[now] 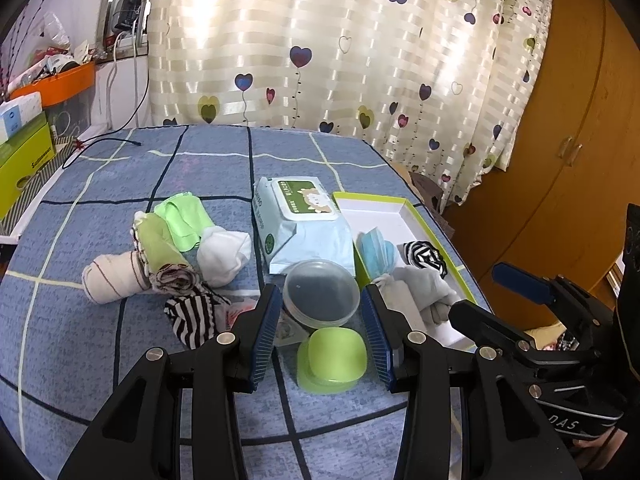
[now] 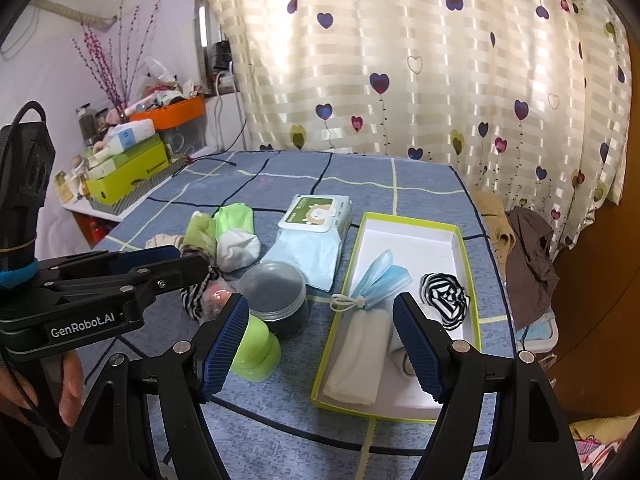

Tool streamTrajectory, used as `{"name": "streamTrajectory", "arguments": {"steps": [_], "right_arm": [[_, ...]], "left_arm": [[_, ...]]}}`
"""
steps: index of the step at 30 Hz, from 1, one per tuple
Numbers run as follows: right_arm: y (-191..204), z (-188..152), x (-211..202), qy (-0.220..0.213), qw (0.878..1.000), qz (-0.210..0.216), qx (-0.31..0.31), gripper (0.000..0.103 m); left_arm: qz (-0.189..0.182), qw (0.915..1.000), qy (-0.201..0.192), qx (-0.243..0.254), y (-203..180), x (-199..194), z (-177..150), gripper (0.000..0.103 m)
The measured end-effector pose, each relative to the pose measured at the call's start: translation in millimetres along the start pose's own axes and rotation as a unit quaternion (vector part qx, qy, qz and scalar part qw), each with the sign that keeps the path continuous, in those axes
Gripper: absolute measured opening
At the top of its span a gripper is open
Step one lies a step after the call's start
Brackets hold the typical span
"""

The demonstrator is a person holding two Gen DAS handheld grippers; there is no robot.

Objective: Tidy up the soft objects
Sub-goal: 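Move both open tools back from the tray toward the remaining pile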

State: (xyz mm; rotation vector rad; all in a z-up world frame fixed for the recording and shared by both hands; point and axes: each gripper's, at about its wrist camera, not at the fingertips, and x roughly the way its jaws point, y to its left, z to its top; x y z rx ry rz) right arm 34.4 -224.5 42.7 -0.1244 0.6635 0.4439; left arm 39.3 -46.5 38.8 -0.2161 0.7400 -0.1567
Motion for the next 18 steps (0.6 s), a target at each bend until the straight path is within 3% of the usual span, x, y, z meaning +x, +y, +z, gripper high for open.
{"name": "streamTrajectory", "arguments": {"steps": [18], "right_arm": [[10.6,7.0,-5.3,-0.025,1.0,0.014,-0.009,0.075]], "left_arm": [[0.029,0.9984,-0.005,-0.048,52.1,-8.1,-3.3,0.043]]}}
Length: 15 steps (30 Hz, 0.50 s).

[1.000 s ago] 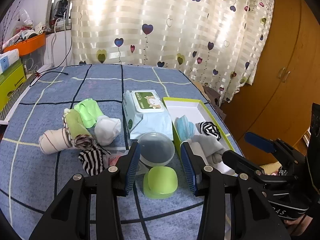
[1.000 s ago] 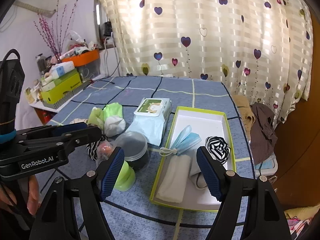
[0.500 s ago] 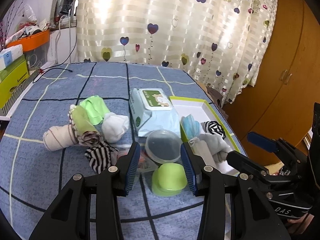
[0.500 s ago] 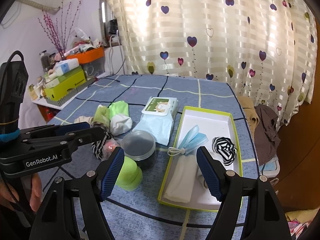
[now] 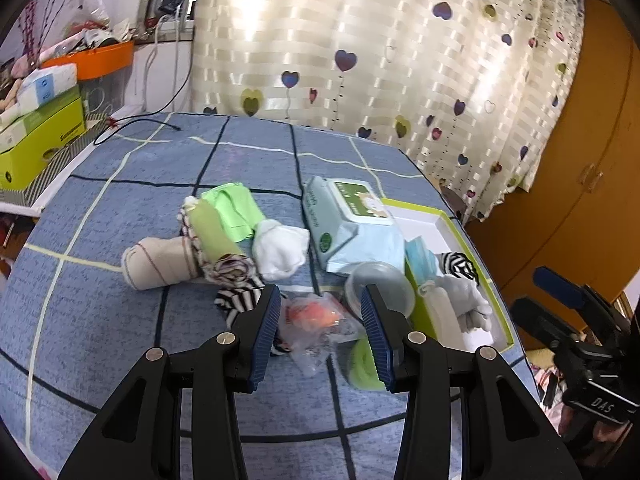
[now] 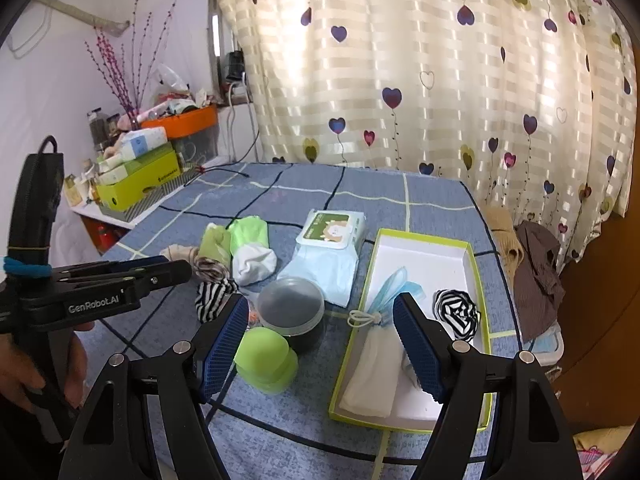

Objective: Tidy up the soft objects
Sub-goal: 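Move both open tools back from the tray toward the remaining pile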

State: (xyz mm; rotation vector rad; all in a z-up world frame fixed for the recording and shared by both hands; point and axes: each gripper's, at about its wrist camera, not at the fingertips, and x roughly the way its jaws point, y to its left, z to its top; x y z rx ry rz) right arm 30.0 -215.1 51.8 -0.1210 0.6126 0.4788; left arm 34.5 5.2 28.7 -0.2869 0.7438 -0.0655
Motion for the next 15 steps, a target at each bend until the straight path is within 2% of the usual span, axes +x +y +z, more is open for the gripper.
{"name": "streamTrajectory", "arguments": {"steps": [11,15], "right_arm": [[15.7,-0.3,9.2,0.01,0.999,0.03,-0.021,0.075],[17.3,-1.1,15.5,0.018,0.999,0.033,-0.022,0.075]], "left_arm": [[0.032,0.9982,0.019,-0.047,44.7,12.4,-6.1,0.043],[0.02,0.9984,0.036,-0.04,44.0,21.0,-13.3,0.043]]}}
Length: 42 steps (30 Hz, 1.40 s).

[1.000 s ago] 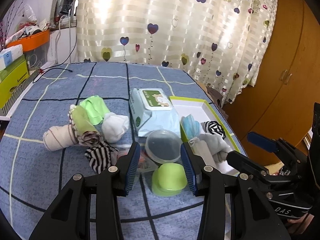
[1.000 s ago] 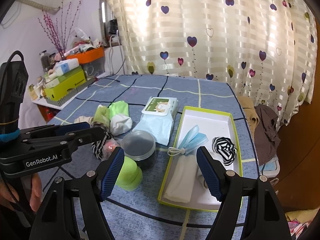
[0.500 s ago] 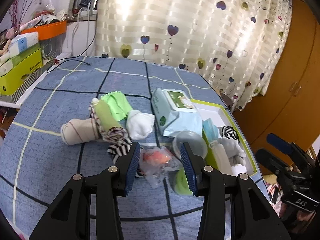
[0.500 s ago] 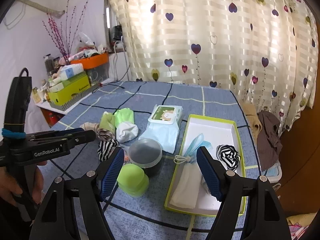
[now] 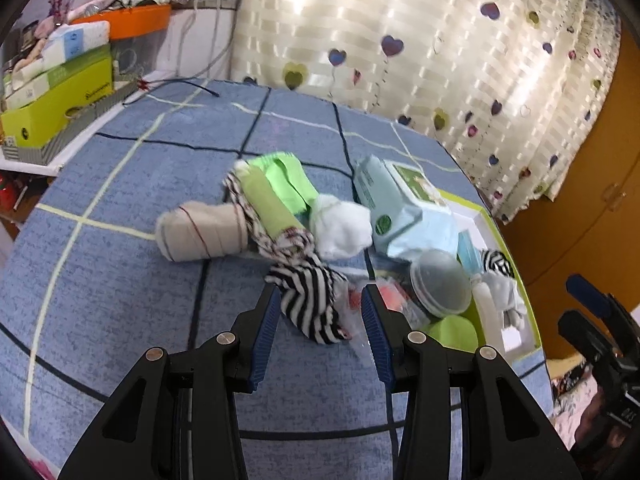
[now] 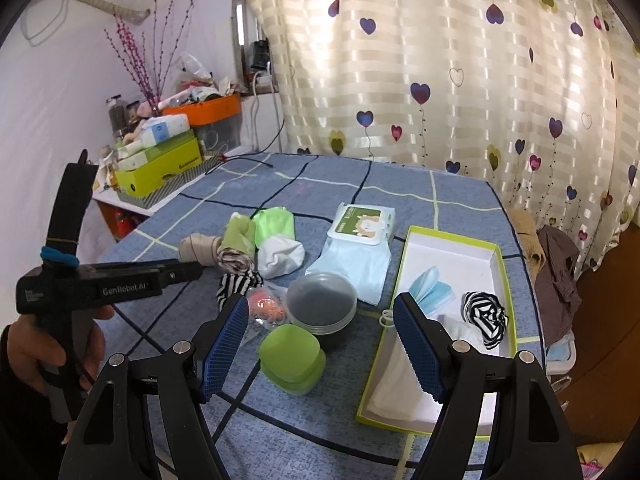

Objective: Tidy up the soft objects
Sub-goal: 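Move both open tools back from the tray toward the remaining pile, then close the left gripper on the clear plastic bag while the right tool moves toward the striped sock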

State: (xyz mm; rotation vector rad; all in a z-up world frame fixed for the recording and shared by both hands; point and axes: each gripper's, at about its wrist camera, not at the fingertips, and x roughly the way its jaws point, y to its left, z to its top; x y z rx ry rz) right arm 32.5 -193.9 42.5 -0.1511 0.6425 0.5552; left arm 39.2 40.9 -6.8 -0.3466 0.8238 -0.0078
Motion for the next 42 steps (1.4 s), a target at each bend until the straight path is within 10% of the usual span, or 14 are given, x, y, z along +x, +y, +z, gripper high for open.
{"name": "streamTrajectory", "arguments": {"steps": [13,33,37,42], "right_arm": [[2.0,-0.9,9.7,0.014,1.0,0.009,-0.003,0.075],[3.8,-1.7,23.4,0.025,1.0,0.018,-0.003,0.075],[2.4,-2.8,27.7,0.028,0.999,0.019,-0.001,0.075],[2.2,-2.6,27.9,0.028,0.999,0.018,0.0,0.075]], "left_arm": [[-0.041,0.992,0.054,0.106,-33.6,28.6,-22.0,0.044],[-0.008,0.9897,0.066,0.127,-39.5,57.9,-27.7,0.053],[-0.008,0.9903,0.066,0.122,-39.2,59.5,-27.5,0.026],[-0.008,0.9909,0.065,0.117,-35.0,58.2,-26.9,0.016]]}}
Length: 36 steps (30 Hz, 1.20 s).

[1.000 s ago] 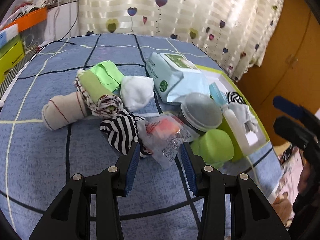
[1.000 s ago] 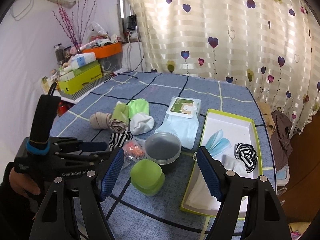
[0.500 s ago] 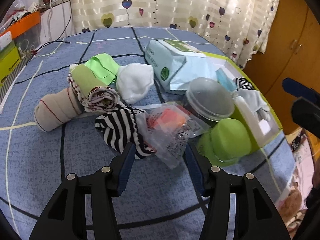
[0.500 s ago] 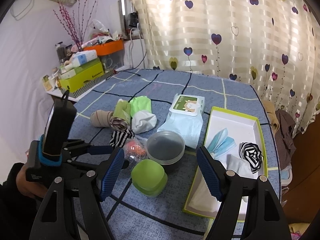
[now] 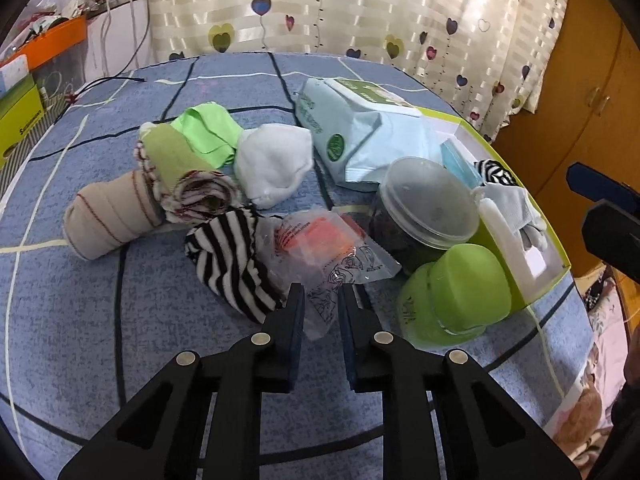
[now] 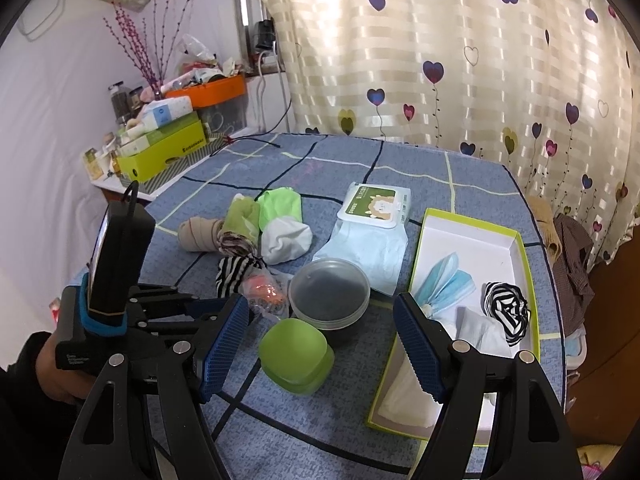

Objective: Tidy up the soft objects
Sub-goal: 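Close the left gripper on the clear plastic bag while the right tool moves toward the striped sock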

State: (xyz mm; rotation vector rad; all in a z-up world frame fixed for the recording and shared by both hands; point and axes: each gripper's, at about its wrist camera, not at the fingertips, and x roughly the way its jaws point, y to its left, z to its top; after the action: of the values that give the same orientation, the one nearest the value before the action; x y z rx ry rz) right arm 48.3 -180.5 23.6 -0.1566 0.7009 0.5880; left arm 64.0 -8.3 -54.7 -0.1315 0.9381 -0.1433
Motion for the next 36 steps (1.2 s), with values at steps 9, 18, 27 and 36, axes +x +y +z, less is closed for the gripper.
{"name": "streamTrajectory", "arguments": {"steps": [9,18,27,36], "right_arm": [[5.3,1.1,6.0,0.001,1.0,0.011,-0.007,0.075],[17.0,4.7,7.4,0.004,1.0,0.02,-0.018,0.075],[15.9,5.4,2.9,0.003,1.0,0.016,-0.02,0.075],[13.2,4.0,3.8,0.005,1.0,0.019,-0.016,0.075]], "left_arm": [[0.01,0.9995,-0.019,-0.025,25.0,-22.5,-4.3,0.007],[-0.042,0.9977,-0.031,-0.044,35.2,-36.3,-8.6,0.01],[-0.073,0.9963,0.003,-0.045,19.2,-5.5,1.0,0.04],[-0.055,0.998,0.02,-0.026,4.8,14.5,9.4,0.043]]}}
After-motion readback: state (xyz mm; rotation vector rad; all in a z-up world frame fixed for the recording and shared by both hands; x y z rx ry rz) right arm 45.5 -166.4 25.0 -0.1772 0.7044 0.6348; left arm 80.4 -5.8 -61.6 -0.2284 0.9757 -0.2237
